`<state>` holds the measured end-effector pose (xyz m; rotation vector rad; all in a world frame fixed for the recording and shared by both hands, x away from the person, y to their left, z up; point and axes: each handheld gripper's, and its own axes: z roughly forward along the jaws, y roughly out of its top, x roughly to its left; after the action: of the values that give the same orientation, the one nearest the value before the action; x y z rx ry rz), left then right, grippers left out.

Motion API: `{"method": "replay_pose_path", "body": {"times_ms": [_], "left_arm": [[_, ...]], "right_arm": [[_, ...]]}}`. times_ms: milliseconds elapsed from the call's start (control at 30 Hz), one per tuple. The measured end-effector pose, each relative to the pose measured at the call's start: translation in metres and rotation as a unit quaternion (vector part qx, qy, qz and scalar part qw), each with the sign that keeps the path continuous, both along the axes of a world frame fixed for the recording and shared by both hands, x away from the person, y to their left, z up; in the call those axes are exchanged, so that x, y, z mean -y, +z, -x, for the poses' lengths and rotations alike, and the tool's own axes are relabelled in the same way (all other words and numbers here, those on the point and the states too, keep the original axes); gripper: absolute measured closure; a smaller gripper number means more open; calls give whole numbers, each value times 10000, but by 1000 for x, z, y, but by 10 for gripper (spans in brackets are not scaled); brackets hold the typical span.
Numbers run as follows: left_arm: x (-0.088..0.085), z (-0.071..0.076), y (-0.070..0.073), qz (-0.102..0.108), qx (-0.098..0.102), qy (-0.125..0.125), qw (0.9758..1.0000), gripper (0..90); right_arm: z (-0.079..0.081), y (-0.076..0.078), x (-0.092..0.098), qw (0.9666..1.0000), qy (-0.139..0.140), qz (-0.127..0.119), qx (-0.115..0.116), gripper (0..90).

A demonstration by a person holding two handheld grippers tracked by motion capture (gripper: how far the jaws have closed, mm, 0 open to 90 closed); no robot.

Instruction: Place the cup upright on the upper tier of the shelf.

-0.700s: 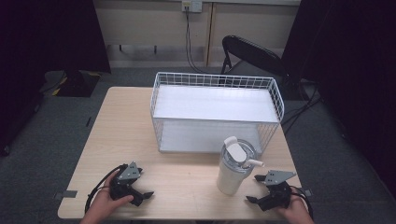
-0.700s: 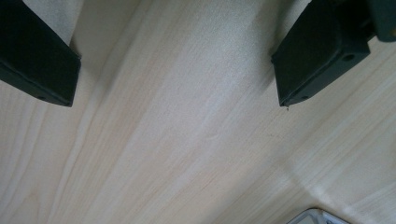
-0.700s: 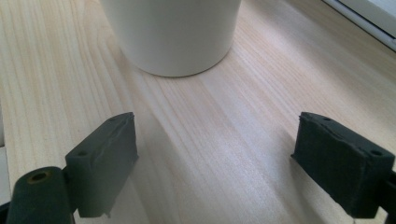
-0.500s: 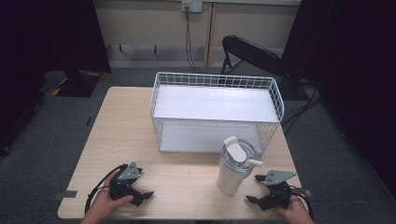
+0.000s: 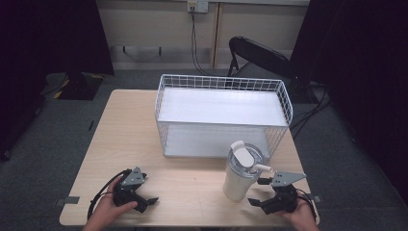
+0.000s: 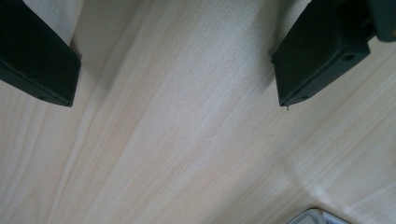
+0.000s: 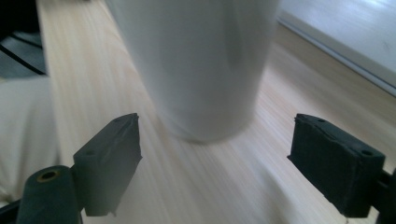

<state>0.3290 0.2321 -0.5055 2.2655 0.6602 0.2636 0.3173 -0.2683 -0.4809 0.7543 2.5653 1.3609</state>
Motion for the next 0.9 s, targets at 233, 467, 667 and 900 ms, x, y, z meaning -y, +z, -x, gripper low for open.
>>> {"method": "replay_pose_path", "body": {"times_ms": [233,467,667,900], "left_arm": [[0,0,0,0,1,2,10000,0],[0,0,0,1,1,3,10000,0],[0,0,0,-1,1,2,10000,0],[0,0,0,0,2,1,10000,0]], "right_arm": [[2,8,-6,9997,2,-235,44,138],[0,13,-4,9986,-74,-522,101,137],[0,15,-4,9983,-48,-559,156,139],[-1,17,-8,9982,30,-560,191,139]]}}
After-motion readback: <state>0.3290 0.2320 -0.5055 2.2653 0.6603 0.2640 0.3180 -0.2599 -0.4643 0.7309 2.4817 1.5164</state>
